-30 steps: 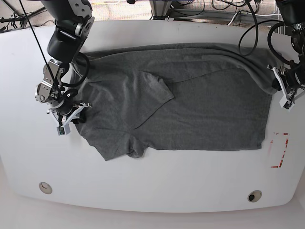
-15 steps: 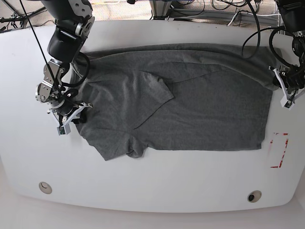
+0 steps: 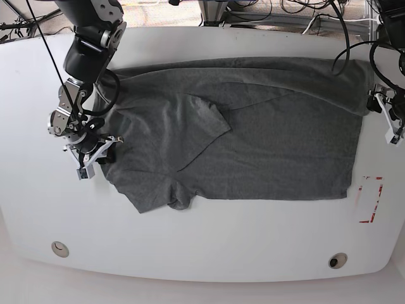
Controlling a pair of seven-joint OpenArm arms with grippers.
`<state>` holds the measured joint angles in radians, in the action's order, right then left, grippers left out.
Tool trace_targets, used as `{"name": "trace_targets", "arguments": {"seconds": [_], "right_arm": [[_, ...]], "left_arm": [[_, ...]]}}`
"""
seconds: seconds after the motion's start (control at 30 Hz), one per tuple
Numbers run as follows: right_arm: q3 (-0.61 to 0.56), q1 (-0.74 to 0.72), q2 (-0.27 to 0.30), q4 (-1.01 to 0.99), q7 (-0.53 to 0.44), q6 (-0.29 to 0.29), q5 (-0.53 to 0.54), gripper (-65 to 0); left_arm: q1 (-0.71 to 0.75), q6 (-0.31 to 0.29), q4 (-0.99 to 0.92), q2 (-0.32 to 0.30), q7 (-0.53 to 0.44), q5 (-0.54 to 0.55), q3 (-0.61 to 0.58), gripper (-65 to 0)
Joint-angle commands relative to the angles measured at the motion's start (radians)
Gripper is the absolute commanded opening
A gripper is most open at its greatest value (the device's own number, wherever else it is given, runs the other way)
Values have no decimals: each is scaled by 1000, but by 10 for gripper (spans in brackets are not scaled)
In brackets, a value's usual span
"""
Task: Fold the T-shirt properly
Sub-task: 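Grasp the shirt's side edge with the right gripper, left gripper at the hem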
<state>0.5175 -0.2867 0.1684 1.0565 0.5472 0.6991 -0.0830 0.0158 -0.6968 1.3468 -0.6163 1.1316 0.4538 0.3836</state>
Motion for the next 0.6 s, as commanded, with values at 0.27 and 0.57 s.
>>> {"name": "trace_targets", "arguments": {"seconds": [0.27, 0.57], "right_arm": [[-6, 8, -8, 201, 224, -1, 104, -361], [-87, 86, -11, 448, 373, -1, 286, -111]], "left_arm": [[-86, -1, 93, -26, 72, 122, 12, -199], [-80, -1, 159, -21, 75, 184, 10, -204]]}}
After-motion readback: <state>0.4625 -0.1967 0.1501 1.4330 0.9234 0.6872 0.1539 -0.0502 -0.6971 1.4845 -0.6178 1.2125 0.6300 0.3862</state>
